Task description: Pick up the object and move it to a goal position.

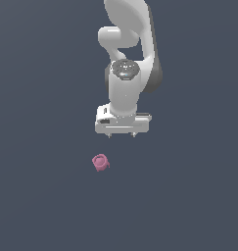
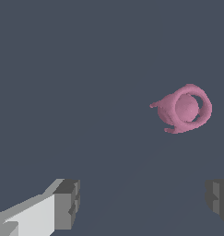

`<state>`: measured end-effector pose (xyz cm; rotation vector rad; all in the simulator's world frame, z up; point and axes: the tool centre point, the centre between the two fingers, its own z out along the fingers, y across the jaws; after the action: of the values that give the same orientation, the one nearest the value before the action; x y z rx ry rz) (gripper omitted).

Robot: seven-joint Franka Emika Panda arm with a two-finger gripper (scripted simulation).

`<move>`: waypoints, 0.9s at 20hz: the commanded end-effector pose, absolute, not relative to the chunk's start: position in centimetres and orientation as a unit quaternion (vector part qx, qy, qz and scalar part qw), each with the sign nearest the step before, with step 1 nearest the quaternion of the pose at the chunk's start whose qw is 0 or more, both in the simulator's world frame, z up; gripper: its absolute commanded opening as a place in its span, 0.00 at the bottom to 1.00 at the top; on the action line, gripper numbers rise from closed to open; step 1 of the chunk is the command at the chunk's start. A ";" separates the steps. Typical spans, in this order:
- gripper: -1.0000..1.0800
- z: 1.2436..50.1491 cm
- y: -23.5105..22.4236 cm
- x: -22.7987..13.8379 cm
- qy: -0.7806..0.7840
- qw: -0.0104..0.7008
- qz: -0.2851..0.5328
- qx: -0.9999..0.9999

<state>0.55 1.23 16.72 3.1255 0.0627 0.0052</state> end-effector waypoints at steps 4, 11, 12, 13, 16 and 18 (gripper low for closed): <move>0.96 16.9 1.3 0.5 0.019 0.006 0.001 1.000; 0.96 17.6 1.8 0.1 0.016 -0.002 -0.004 1.000; 0.96 17.6 1.8 0.1 0.016 -0.002 -0.004 1.000; 0.96 17.5 1.8 0.1 0.016 -0.002 -0.004 1.000; 0.96 17.6 1.8 0.1 0.015 -0.001 -0.004 1.000; 0.96 17.5 1.8 0.1 0.017 -0.002 -0.004 1.000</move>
<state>0.10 1.80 17.56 3.1442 0.0498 -0.0108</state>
